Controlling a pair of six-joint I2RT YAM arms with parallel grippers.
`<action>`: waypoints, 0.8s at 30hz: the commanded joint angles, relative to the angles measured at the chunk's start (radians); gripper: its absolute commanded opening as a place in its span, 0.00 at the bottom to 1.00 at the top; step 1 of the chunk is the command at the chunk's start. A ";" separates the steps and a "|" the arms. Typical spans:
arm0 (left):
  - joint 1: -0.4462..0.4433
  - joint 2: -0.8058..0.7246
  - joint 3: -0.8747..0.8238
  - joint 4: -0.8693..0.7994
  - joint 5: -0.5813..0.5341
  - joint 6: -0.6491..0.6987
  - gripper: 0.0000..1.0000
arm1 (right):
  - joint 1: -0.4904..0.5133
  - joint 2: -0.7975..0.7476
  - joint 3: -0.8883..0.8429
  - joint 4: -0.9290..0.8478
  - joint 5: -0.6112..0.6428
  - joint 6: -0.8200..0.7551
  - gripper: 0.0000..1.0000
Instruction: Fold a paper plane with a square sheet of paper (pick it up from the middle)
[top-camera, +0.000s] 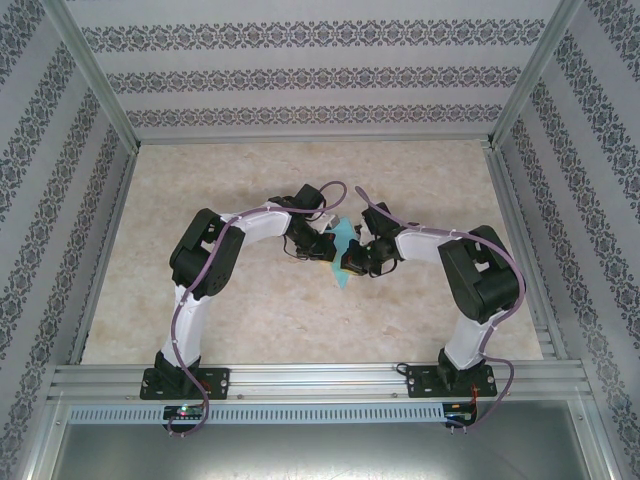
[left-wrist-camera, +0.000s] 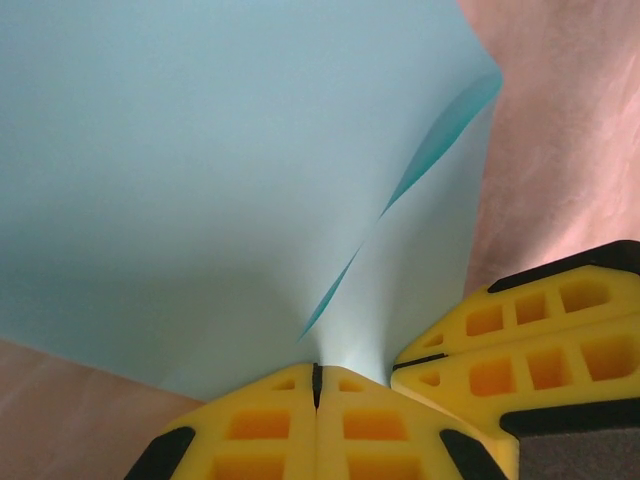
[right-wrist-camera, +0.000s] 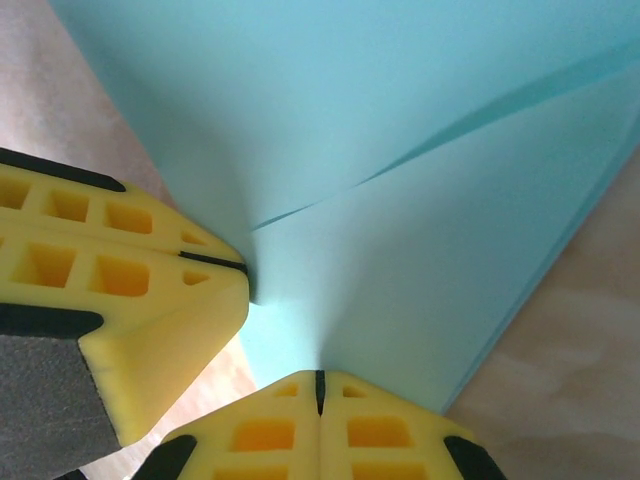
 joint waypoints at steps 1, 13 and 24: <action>-0.007 0.081 -0.028 -0.101 -0.127 0.029 0.00 | 0.002 -0.015 -0.041 -0.050 0.031 -0.021 0.00; -0.005 0.088 -0.025 -0.104 -0.128 0.028 0.00 | 0.025 -0.112 -0.111 -0.114 0.054 -0.027 0.00; -0.007 0.086 -0.023 -0.106 -0.126 0.028 0.00 | 0.056 -0.096 -0.058 0.042 -0.013 0.069 0.00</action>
